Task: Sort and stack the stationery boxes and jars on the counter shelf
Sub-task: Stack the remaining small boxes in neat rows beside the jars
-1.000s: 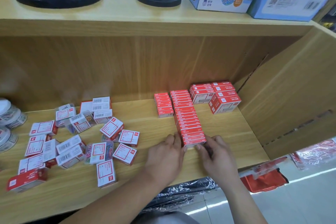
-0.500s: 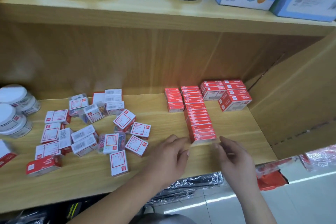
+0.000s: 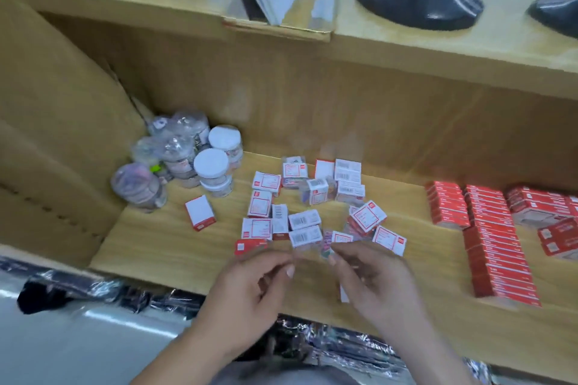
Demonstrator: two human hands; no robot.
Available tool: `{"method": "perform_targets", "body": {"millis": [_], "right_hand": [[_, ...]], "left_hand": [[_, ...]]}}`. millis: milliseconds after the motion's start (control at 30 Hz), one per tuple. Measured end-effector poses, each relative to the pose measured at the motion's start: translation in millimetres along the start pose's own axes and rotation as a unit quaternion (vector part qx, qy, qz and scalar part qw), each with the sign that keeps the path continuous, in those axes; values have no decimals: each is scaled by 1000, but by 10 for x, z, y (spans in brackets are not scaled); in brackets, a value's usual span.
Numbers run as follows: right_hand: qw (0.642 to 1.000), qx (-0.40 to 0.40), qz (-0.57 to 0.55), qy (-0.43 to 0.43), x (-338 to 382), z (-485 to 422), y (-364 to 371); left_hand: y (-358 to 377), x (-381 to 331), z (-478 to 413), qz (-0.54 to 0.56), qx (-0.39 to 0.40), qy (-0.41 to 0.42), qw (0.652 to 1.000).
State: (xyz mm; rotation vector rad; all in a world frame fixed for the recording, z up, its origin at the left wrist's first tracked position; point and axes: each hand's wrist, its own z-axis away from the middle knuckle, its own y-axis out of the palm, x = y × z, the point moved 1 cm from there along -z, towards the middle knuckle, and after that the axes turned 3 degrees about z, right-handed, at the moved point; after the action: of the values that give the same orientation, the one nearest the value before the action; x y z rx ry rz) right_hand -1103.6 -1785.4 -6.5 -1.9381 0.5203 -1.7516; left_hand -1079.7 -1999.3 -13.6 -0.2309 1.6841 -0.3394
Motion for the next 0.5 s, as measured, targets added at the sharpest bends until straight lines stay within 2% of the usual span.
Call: {"method": "perform_targets", "body": {"millis": [100,233,300,400,500], "right_hand": [[996,-44,70,-45,92,-118,247],[983,-43,162,-74,206,-120,515],[977,-11,193,-92,280,-69,620],[981,45,141,-125,348,82,687],[985,-20,135,-108,256,204,609]], "left_hand": [[-460,188,24,-89,-75,23,993],[-767,469,9,-234,-99,35,967],[-835,582,-36,-270,-87,39,958],[-852,703,-85,-258,-53,59,963],[-754,775,-88,-255,-2,86,963]]}}
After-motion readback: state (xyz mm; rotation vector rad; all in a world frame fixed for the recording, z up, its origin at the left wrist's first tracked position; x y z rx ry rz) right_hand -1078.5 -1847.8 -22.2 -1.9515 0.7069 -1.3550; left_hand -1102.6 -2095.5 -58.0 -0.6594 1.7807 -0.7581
